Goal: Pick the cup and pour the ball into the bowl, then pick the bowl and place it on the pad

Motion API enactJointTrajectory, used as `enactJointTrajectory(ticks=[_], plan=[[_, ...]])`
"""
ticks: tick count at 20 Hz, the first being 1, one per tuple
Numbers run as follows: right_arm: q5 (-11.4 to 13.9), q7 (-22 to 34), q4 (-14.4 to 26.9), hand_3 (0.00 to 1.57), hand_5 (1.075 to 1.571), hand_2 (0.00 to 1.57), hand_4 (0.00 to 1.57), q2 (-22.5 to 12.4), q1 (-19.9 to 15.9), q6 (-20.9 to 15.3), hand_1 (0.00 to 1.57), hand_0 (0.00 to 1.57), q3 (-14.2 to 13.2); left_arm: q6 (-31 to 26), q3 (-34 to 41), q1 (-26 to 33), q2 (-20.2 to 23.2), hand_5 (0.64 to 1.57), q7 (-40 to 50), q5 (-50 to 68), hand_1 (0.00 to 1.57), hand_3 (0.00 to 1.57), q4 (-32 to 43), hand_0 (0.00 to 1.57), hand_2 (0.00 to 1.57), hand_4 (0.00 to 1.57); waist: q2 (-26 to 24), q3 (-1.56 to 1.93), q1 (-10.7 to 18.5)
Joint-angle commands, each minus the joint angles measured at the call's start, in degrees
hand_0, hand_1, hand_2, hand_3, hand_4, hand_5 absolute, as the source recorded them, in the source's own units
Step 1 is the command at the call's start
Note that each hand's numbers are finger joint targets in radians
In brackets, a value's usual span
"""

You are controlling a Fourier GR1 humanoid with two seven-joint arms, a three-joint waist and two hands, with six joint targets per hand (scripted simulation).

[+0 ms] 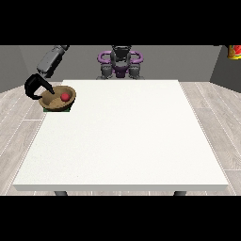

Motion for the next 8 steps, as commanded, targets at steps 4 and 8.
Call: enactJointTrajectory(ticks=[4,8], plan=[[2.33,0.58,3.4,0.0,1.407,0.0,0.0,-0.37,0.5,1.97,0.0,0.0,2.14,2.56,-2.9,1.87,-4.68,1.569,1.12,0.19,0.0,0.0,-6.93,0.0,0.0,1.19,-3.02,0.19,1.78],[4.0,10.75,-2.37,0.0,1.375,0.0,0.2,-3.22,-3.44,5.67,0.0,0.0,6.04,5.32,-4.58,3.5,-6.29,1.569,0.61,-3.84,0.0,0.0,-0.36,0.0,0.0,1.19,-11.26,0.02,-3.27]])
